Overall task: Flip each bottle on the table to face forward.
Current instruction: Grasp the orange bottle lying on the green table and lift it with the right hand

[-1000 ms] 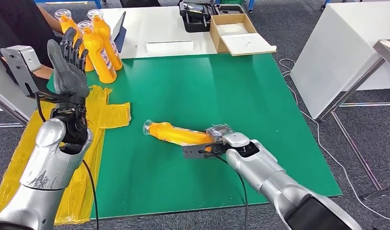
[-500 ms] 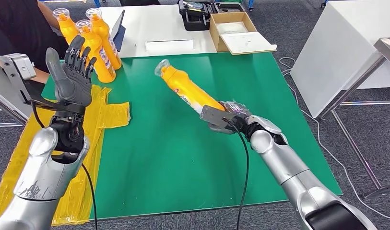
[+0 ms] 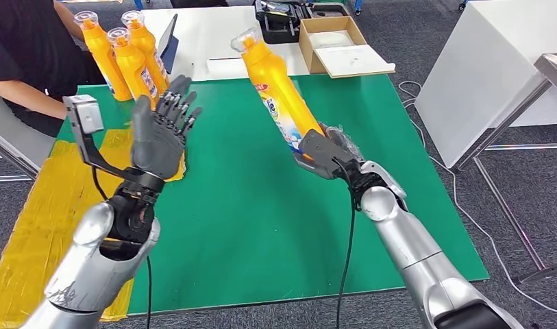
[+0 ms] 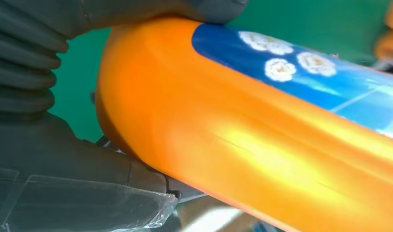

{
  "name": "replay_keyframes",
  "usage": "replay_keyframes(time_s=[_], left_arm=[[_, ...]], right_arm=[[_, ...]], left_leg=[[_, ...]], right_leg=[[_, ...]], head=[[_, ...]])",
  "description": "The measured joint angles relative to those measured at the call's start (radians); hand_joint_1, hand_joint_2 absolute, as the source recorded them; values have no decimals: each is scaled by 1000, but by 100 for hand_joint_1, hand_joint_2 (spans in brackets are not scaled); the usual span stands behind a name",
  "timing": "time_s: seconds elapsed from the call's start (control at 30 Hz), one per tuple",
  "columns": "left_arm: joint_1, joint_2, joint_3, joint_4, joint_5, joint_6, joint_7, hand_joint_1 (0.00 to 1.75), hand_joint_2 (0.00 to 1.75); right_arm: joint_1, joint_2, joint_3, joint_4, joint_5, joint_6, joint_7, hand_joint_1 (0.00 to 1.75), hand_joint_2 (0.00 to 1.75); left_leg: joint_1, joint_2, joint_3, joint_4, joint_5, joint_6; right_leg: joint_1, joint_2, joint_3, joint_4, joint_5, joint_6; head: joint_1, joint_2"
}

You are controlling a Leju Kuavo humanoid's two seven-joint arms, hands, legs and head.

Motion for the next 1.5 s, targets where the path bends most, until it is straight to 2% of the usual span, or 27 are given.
replay_keyframes(time_s=[0.27, 0.4, 0.57, 0.87, 1.4, 1.5], left_arm=[[-3, -76, -116, 4, 45, 38, 28, 0, 175], [-17, -115, -161, 39, 50, 62, 45, 0, 175], [-64, -147, -183, 105, -48, 123, 53, 0, 175], [-159, -192, -129, 236, -268, 185, 75, 0, 175], [-200, -237, -39, 324, -259, 176, 93, 1, 175], [-204, -239, -31, 326, -211, 170, 107, 128, 175]], right_arm=[[40, 19, 27, -125, 119, -165, -11, 175, 175], [63, 33, 57, -186, 186, -179, 14, 175, 175], [64, 66, 79, -210, 229, -170, 56, 175, 175], [46, 134, 118, -213, 246, -131, 82, 175, 175], [3, 173, 154, -181, 243, -104, 104, 175, 175], [-6, 173, 167, -167, 243, -103, 106, 175, 175]], left_leg=[[0, 0, 0, 0, 0, 0], [0, 0, -1, 0, 0, 0], [0, 0, -1, 0, 0, 0], [0, 0, -1, 0, 0, 0], [0, -1, -2, 0, 0, 0], [0, -1, -2, 0, 0, 0]], right_leg=[[0, 0, -1, 0, 0, 0], [0, 0, -1, 0, 0, 0], [0, 0, -1, 0, 0, 0], [0, 0, -1, 0, 0, 0], [0, 0, 0, 0, 0, 0], [0, 0, -1, 0, 0, 0]], head=[[0, 0], [0, 0], [0, 0], [0, 0], [0, 0], [0, 0]])
